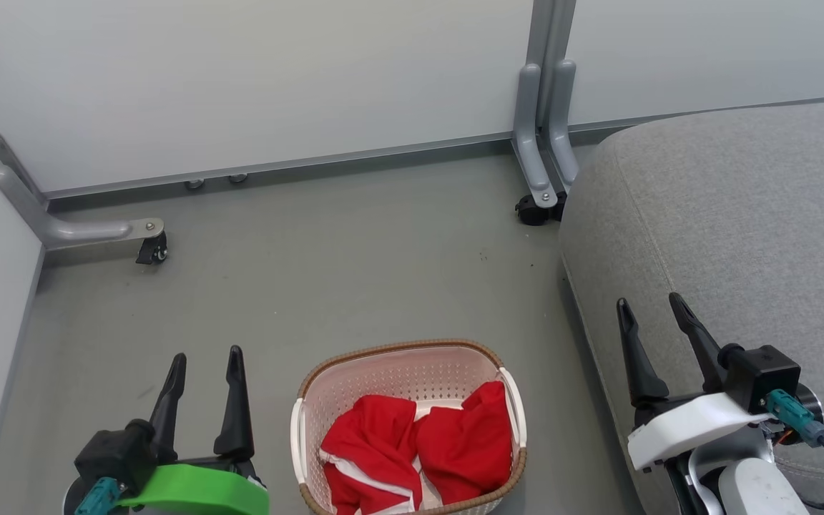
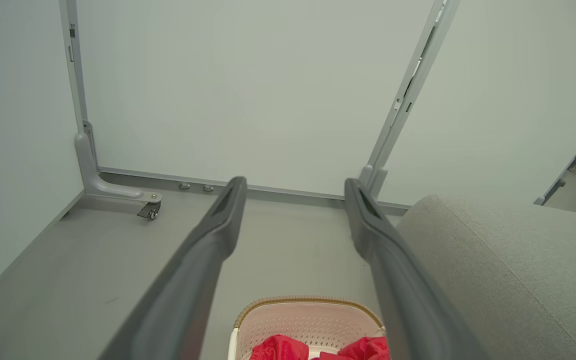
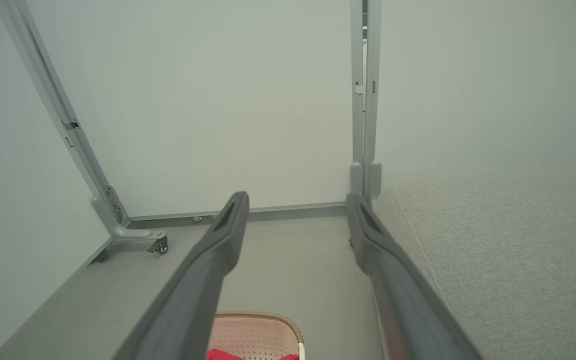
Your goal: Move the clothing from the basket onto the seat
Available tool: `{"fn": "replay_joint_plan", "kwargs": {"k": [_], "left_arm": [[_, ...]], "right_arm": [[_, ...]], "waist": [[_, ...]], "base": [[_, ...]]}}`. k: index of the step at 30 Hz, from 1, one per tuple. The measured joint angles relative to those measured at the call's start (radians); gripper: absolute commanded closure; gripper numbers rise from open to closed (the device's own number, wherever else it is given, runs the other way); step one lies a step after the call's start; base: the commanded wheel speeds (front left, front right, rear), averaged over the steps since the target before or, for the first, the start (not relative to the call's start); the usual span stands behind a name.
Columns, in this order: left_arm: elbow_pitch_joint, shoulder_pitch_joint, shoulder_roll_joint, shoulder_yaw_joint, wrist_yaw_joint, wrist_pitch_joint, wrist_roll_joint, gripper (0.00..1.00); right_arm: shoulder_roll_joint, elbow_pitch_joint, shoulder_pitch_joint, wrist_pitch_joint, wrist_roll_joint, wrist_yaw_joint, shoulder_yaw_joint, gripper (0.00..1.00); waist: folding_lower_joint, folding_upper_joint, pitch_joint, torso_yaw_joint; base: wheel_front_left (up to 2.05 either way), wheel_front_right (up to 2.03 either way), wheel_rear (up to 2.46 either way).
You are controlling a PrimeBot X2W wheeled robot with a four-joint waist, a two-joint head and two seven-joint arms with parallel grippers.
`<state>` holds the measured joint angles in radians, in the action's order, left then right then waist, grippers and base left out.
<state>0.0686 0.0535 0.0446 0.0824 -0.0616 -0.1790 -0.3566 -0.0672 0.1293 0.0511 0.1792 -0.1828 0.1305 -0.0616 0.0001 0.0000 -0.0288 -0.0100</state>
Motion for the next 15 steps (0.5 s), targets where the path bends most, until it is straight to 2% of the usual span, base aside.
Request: {"fn": "replay_joint_plan", "kwargs": {"k": [4,7,10,15], "left_arm": [[0.012,0.002,0.005,0.022,0.001,-0.009,0.054,0.0],[0.012,0.002,0.04,0.085,0.018,-0.017,0.127,0.0],[0.012,0.003,0.036,0.101,0.052,-0.024,0.128,0.0],[0.006,0.004,0.039,0.111,0.064,-0.034,0.134,0.0]], "right_arm": [[0.005,0.012,-0.003,0.009,0.04,0.0,0.0,0.0],[0.008,0.014,-0.003,0.016,0.075,0.0,-0.005,0.0],[0.009,0.014,-0.003,0.022,0.108,0.0,-0.009,0.0],[0.012,0.005,-0.004,0.033,0.126,0.0,-0.016,0.0]], "waist": [[0.0,0.0,-0.004,-0.002],[0.0,0.0,-0.006,-0.004],[0.0,0.0,-0.009,-0.004],[0.0,0.0,-0.01,-0.003]], "base": [[0.0,0.0,0.0],[0.0,0.0,0.0],[0.0,0.0,0.0],[0.0,0.0,0.0]]}}
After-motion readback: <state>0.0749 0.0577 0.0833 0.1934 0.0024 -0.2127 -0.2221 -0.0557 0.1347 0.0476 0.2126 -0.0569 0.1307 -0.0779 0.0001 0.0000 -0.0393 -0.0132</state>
